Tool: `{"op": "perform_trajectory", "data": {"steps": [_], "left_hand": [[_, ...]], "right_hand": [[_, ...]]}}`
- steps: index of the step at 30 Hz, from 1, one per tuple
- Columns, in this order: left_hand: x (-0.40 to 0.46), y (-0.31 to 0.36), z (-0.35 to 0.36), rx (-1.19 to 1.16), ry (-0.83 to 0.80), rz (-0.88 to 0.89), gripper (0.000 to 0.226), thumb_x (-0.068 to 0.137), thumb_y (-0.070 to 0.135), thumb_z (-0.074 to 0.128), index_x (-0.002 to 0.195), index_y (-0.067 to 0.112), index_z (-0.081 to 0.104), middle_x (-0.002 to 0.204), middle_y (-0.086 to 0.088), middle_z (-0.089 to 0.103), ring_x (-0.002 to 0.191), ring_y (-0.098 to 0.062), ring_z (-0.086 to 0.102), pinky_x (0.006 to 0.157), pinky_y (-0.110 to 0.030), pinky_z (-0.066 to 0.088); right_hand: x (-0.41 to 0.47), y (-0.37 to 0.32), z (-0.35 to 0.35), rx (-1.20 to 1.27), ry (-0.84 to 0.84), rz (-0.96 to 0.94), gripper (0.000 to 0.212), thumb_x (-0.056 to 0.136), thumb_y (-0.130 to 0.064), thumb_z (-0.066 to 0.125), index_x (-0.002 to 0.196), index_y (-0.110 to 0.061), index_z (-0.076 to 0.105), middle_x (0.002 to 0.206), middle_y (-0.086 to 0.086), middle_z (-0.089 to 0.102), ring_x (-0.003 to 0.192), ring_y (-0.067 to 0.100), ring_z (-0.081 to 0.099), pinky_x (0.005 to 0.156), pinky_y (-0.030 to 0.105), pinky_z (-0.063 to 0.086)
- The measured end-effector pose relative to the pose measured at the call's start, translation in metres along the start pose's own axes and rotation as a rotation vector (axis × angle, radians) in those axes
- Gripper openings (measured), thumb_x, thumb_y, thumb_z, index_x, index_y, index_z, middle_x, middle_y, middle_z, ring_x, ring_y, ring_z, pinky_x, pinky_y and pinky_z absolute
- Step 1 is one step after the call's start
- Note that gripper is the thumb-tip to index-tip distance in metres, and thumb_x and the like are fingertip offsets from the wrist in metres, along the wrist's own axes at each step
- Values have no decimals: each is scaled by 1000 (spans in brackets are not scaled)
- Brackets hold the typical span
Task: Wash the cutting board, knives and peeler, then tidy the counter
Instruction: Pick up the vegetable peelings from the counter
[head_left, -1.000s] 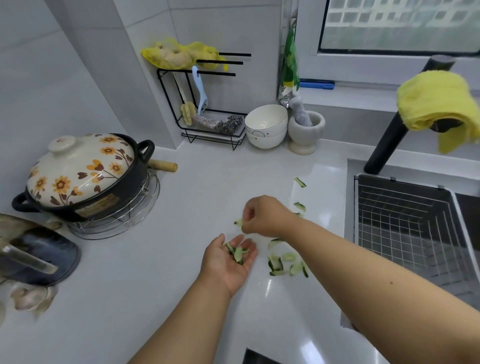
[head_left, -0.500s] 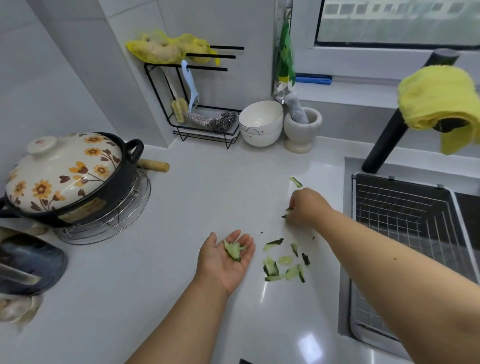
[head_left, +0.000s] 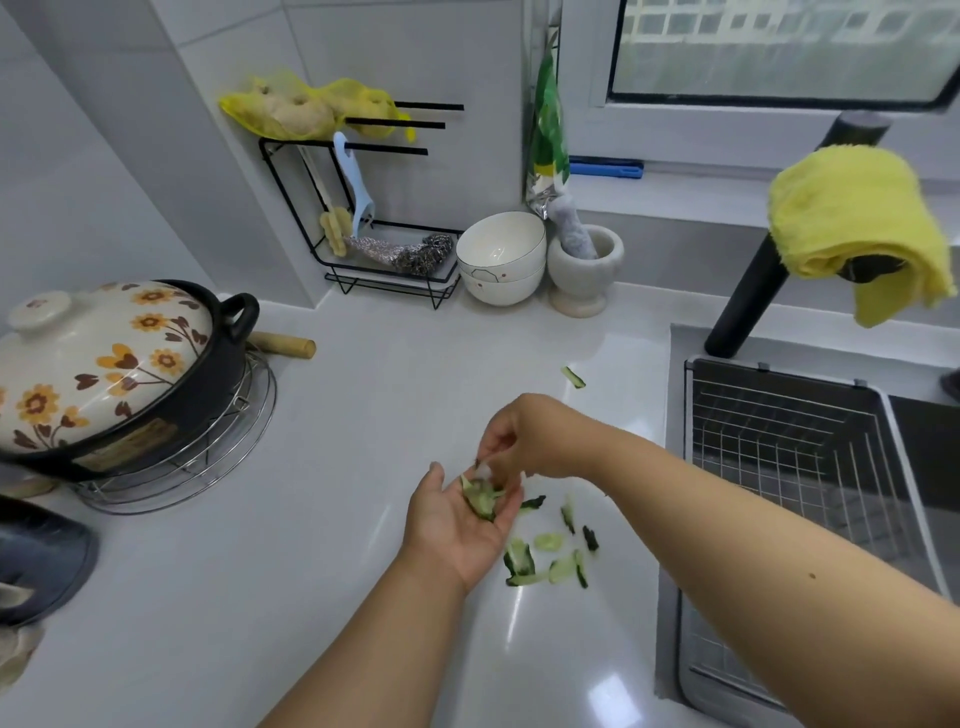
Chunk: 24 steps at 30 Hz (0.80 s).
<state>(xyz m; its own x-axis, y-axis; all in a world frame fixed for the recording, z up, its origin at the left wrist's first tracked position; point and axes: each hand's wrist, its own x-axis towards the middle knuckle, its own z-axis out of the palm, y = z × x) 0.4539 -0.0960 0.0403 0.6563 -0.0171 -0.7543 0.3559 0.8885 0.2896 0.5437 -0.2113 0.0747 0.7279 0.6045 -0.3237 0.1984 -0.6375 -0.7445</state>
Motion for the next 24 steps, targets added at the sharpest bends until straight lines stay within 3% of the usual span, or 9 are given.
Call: {"op": "perform_trajectory", "data": {"steps": [4,8,12,16,18,20,22,24], "left_hand": [[3,0,6,-17,13,11,56,102,44,36,107,-5,60,102,-23,64,99,-35,62,90,-46,50],[6,5,3,18,30,56,42,104,30,34,104,-2,62,96,-21,65,93,-34,64,84,-43,52],[6,9,-5,86,25,96,28,101,17,41,100,0,63,89,-18,65,89,-32,64,90,-42,52],[5,12,-11,193,28,169,18,94,8,48,97,-1,64,84,-17,63,85,-30,64,91,-41,52],[4,11,-11,256,39,213,21,95,8,46,94,-3,65,85,-18,64,86,-30,64,92,-42,52],[3,10,-11,303,38,249,25,96,6,43,92,-4,65,87,-19,64,88,-31,64,92,-43,52],[2,10,-10,332,28,270,28,96,2,38,92,-4,65,87,-20,64,88,-32,64,91,-43,52],[2,10,-11,319,6,269,32,93,-3,32,93,-5,64,88,-21,63,91,-34,63,92,-44,51]], "right_hand": [[19,28,-29,37,219,77,4,83,-16,74,82,-12,74,59,-13,64,53,1,56,53,15,45],[44,80,-51,-179,477,346,11,87,-20,66,89,-9,68,89,6,67,80,22,58,69,27,45],[56,103,-52,-258,483,535,24,86,-31,66,82,-9,58,77,6,56,72,26,53,57,28,39],[67,98,-46,-318,434,519,23,87,-18,57,68,-10,48,64,6,45,59,23,43,47,26,28],[67,92,-45,-321,403,495,15,86,-14,55,74,-6,53,69,8,52,67,27,49,51,27,35],[64,87,-41,-276,409,428,9,83,-7,55,86,-4,62,86,11,63,81,29,59,65,31,48],[57,70,-35,-70,393,294,6,82,-5,59,85,-8,64,86,7,65,79,25,62,68,30,50],[44,40,-27,223,282,131,10,83,-1,66,84,-11,65,75,4,64,61,16,60,60,27,51]]}}
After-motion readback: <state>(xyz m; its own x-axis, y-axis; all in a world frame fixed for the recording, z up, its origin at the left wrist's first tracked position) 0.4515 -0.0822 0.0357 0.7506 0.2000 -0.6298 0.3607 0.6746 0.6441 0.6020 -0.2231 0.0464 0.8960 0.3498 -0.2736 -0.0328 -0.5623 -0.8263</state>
